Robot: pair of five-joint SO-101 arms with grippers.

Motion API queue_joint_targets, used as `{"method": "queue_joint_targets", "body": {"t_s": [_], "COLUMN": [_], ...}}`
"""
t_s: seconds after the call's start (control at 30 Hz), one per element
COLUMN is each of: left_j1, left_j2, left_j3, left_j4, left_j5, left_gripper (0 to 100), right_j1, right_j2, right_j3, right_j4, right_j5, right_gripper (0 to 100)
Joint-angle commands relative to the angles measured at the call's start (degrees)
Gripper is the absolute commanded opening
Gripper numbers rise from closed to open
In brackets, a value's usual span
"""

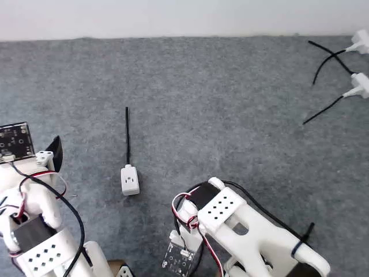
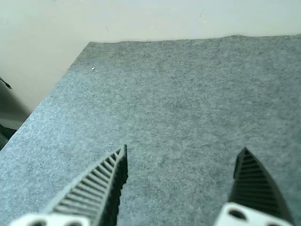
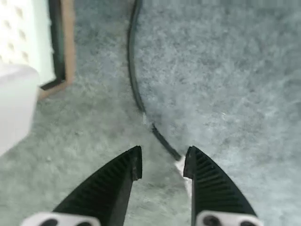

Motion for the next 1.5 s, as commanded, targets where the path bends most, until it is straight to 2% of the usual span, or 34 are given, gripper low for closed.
{"method": "queue_joint_targets", "body": {"t_s": [0.0, 0.27, 0.47, 0.67, 0.9, 1.1, 1.47], "left_j1": [0.26, 0.26, 0.26, 0.26, 0.26, 0.26, 0.18], "left_j2": [-0.09, -0.09, -0.09, -0.09, -0.09, -0.09, -0.09], "left_j3": [-0.57, -0.57, -0.57, -0.57, -0.57, -0.57, -0.48], "left_j4": [-0.79, -0.62, -0.53, -0.53, -0.44, -0.44, -0.44], "left_j5": [-1.93, -2.11, -2.11, -2.11, -2.11, -2.11, -2.11], "left_gripper": [35, 35, 35, 35, 35, 35, 35], "right_j1": [-0.13, 1.54, 8.48, 12.35, 13.58, 13.67, 13.67], "right_j2": [-0.57, 4.0, 13.32, 14.55, 17.63, 18.59, 19.38], "right_j3": [-0.35, 0.0, -1.93, -4.75, -5.89, -6.07, -5.8], "right_j4": [-4.53, -10.68, -13.23, -13.14, -13.23, -13.58, -13.58], "right_j5": [1.76, 4.66, 10.9, 11.25, 13.45, 13.36, 13.19], "right_gripper": [16.2, 16.2, 16.2, 16.2, 14.4, 0.8, 1.0]}}
